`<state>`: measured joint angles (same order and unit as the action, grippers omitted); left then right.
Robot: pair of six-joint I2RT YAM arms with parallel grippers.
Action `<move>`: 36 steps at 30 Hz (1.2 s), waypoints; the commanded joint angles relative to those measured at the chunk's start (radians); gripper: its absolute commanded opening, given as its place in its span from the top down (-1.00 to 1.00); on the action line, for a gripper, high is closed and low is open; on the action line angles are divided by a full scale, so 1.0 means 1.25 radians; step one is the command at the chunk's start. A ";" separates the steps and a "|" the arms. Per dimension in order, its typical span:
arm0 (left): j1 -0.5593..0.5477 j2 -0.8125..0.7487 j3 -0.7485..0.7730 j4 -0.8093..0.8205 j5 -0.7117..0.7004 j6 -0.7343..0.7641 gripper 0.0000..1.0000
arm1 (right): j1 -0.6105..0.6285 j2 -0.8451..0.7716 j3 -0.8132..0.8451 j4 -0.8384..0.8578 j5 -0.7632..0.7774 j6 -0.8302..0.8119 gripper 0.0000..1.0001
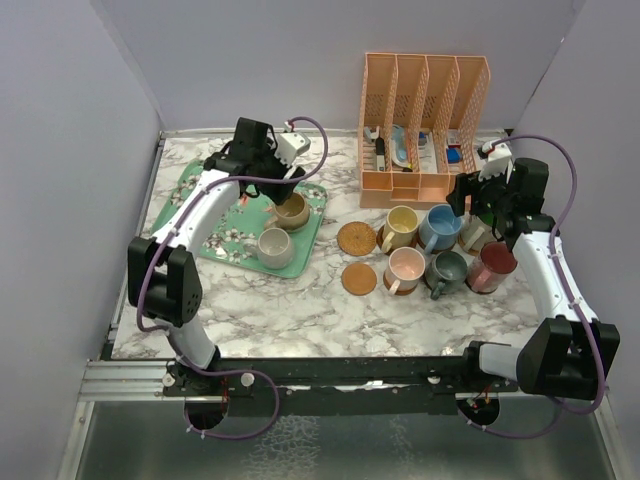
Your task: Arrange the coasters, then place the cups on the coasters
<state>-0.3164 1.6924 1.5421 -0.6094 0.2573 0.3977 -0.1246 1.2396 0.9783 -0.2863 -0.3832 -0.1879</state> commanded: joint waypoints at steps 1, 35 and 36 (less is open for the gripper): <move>0.018 0.068 0.015 0.024 0.005 0.049 -0.49 | -0.005 -0.014 -0.008 0.015 -0.018 -0.006 -0.45; 0.021 0.284 0.148 -0.009 -0.076 0.115 0.62 | -0.005 -0.009 -0.008 0.009 -0.046 -0.008 -0.45; 0.022 0.286 0.152 -0.008 -0.081 0.120 0.68 | -0.005 -0.009 -0.008 0.009 -0.046 -0.009 -0.45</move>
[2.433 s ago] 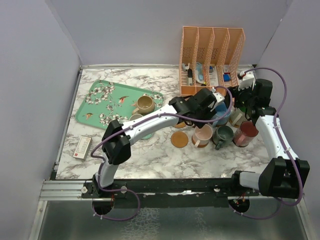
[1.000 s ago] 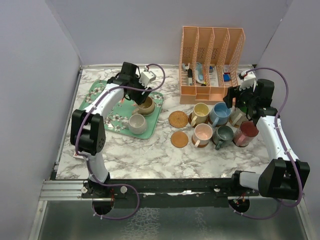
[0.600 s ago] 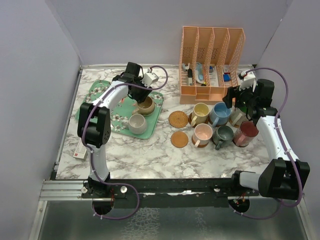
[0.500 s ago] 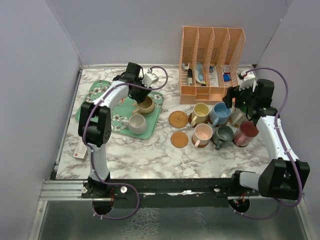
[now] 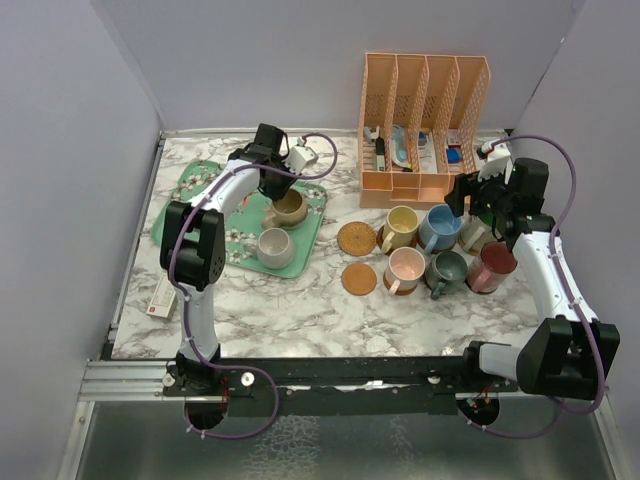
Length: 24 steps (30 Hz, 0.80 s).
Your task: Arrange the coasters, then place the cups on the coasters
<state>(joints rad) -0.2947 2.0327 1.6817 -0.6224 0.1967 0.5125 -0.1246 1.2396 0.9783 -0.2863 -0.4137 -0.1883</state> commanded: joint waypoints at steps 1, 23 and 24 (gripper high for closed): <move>0.005 0.017 0.047 0.002 -0.038 0.032 0.74 | -0.005 -0.008 -0.008 0.009 -0.021 -0.008 -0.45; -0.038 -0.060 0.156 0.000 -0.047 -0.043 1.00 | -0.005 -0.002 -0.008 0.009 -0.025 -0.009 -0.45; -0.048 -0.066 0.154 0.001 -0.051 -0.058 1.00 | -0.005 -0.002 -0.008 0.009 -0.025 -0.009 -0.45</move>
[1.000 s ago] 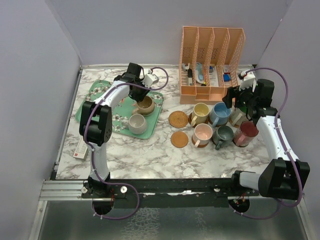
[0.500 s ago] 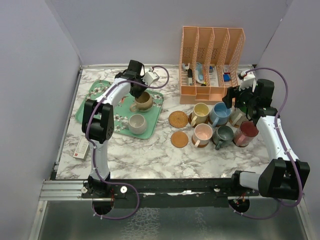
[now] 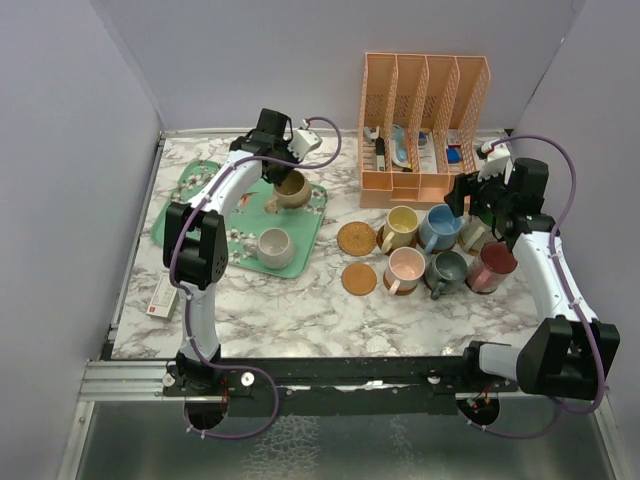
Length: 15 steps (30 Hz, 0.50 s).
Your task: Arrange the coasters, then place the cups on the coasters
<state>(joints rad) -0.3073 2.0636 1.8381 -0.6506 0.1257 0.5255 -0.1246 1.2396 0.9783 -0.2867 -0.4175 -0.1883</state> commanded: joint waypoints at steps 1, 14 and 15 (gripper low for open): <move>-0.054 -0.097 0.025 0.023 0.000 -0.080 1.00 | -0.005 -0.002 -0.008 0.010 -0.022 -0.009 -0.45; -0.226 -0.121 -0.033 0.024 -0.066 -0.220 1.00 | -0.005 -0.006 -0.009 0.010 -0.022 -0.009 -0.45; -0.236 -0.115 -0.032 0.024 -0.071 -0.229 1.00 | -0.005 -0.006 -0.009 0.009 -0.023 -0.009 -0.45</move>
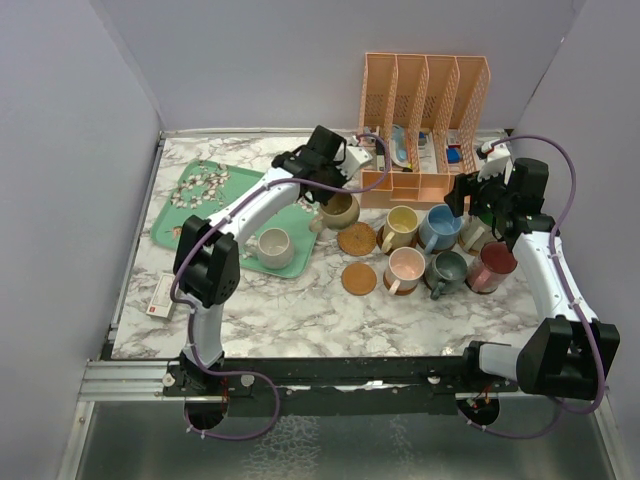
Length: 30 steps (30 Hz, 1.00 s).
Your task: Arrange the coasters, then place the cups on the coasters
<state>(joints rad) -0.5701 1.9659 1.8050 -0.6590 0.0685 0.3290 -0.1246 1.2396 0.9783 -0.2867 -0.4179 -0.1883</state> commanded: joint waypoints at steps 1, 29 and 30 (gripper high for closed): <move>-0.033 -0.032 -0.004 0.030 -0.030 -0.083 1.00 | -0.005 -0.006 -0.009 0.009 -0.022 -0.009 -0.45; -0.116 0.118 0.077 0.006 -0.144 -0.262 1.00 | -0.005 -0.011 -0.008 0.007 -0.032 -0.009 -0.45; -0.121 0.121 0.078 0.006 -0.153 -0.264 1.00 | -0.005 -0.011 -0.008 0.007 -0.033 -0.009 -0.45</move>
<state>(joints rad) -0.6907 2.1136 1.8473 -0.6823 -0.0578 0.0498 -0.1246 1.2396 0.9783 -0.2867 -0.4358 -0.1883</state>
